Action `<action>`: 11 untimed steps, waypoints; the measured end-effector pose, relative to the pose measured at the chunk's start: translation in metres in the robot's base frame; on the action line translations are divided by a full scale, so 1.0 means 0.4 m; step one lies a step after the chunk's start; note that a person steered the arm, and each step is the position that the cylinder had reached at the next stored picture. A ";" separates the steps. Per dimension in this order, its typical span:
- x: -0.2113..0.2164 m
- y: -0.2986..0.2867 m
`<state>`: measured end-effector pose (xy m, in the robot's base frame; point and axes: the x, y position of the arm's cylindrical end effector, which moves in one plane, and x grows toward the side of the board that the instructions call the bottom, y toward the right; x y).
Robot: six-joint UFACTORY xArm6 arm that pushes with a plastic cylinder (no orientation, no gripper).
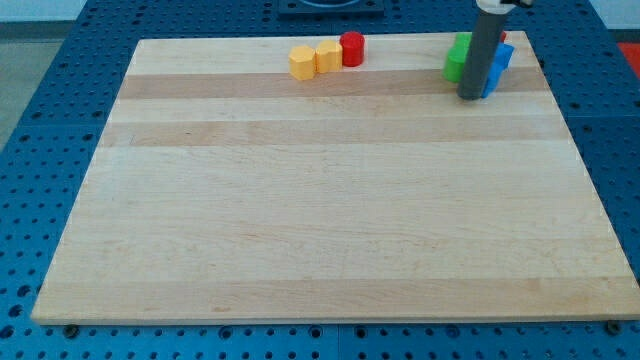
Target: Move your arm to the top right
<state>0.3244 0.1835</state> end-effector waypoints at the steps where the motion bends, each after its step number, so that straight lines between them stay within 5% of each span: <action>1: 0.010 0.004; 3: 0.119 0.011; 5: 0.112 0.141; 11: -0.251 0.271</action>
